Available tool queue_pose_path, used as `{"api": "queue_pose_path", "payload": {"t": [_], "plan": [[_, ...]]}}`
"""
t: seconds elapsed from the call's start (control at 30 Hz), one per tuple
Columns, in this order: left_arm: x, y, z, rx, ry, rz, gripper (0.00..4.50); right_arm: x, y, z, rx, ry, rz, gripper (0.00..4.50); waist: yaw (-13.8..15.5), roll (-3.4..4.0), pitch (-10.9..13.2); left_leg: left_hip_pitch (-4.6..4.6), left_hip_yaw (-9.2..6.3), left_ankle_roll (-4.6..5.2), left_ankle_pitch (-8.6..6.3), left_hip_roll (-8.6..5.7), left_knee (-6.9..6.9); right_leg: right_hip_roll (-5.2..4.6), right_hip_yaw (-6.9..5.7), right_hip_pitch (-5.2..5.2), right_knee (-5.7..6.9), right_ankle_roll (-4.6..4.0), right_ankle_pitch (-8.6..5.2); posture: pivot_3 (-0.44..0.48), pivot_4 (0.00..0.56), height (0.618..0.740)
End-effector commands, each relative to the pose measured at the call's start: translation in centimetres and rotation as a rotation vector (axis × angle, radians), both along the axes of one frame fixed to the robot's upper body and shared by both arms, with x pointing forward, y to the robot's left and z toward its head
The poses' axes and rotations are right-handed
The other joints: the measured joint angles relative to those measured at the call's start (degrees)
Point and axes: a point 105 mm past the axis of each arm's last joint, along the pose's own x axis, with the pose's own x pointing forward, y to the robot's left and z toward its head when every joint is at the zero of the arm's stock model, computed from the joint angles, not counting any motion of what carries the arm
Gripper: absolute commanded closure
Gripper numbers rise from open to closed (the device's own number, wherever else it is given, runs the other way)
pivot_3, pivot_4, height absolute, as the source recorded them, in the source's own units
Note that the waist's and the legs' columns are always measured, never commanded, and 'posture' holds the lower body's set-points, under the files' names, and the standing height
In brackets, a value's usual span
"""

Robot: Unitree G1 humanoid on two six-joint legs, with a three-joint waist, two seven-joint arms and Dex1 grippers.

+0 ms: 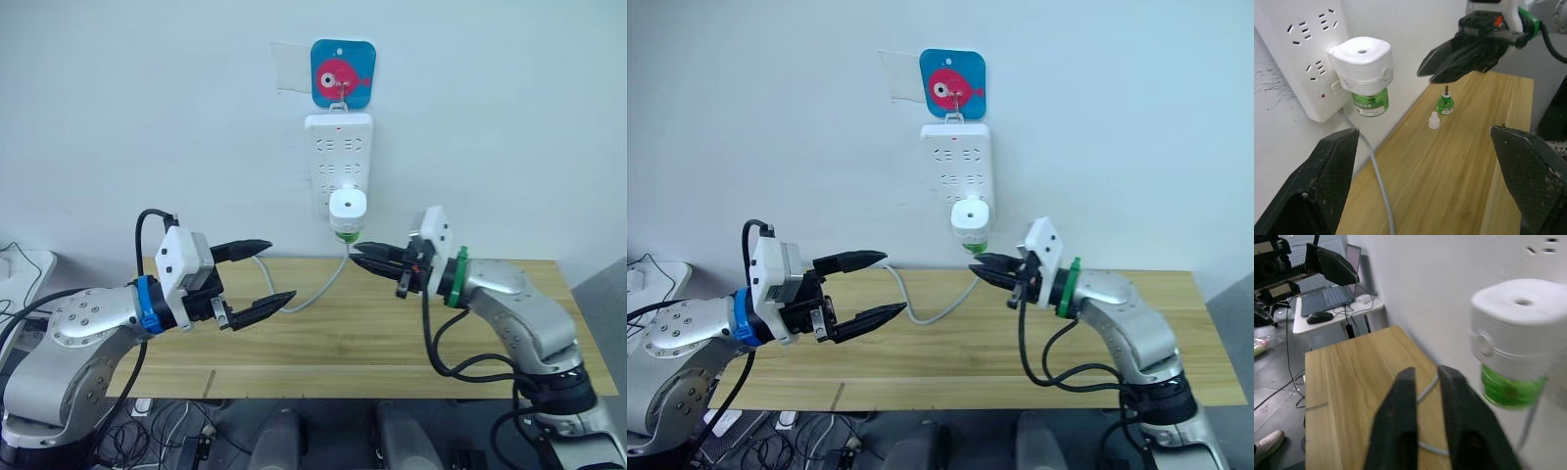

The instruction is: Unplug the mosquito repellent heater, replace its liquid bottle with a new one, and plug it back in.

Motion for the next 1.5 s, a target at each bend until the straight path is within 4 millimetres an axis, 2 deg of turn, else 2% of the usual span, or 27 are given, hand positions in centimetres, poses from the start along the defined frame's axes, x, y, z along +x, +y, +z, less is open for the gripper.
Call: {"api": "queue_pose_path", "payload": {"t": [0.03, 0.33, 0.9, 1.27, 1.5], "plan": [[-0.4, -0.5, 1.0, -0.016, -0.069, 0.010, 0.00, 0.7, 0.3, 1.2, 0.006, -0.085, -0.048, 4.47, 0.10, -0.01, -0.01, 0.00, 0.00, 0.00, 0.00, -0.01, 0.00, 0.00, 0.00, 0.00, -0.01, 0.00, 0.00, 0.061, 0.151, 0.740], [0.1, -0.6, 1.5, -0.051, -0.095, 0.054, 0.00, 1.8, 0.6, 1.8, 0.033, -0.113, -0.121, 4.47, 0.21, -0.04, -0.03, 0.01, 0.00, 0.00, 0.00, -0.01, -0.01, 0.01, -0.01, 0.02, -0.06, -0.01, 0.01, 0.064, 0.161, 0.740], [1.3, 0.2, 1.6, -0.042, -0.099, 0.054, 0.00, 2.7, -0.9, 1.4, 0.027, -0.115, -0.202, 4.47, 0.04, -0.04, -0.02, 0.03, 0.00, 0.00, 0.00, 0.01, -0.02, 0.04, -0.02, 0.03, -0.07, -0.02, 0.00, 0.041, 0.170, 0.740], [1.2, -0.2, 1.5, -0.050, -0.092, 0.043, 0.00, 3.7, -1.5, 1.1, 0.004, -0.157, -0.301, 4.47, 0.04, -0.04, -0.02, 0.09, 0.00, 0.01, 0.00, 0.01, -0.02, 0.04, -0.02, 0.08, -0.08, -0.03, 0.01, 0.041, 0.169, 0.740], [1.3, -0.2, 1.5, -0.050, -0.087, 0.043, 0.00, 4.3, -2.2, 1.2, -0.002, -0.189, -0.372, 4.47, 0.07, -0.04, -0.02, 0.41, -0.08, 0.01, 0.00, 0.01, -0.03, 0.04, -0.12, 0.55, -0.21, -0.05, 0.03, 0.040, 0.170, 0.740]]}}
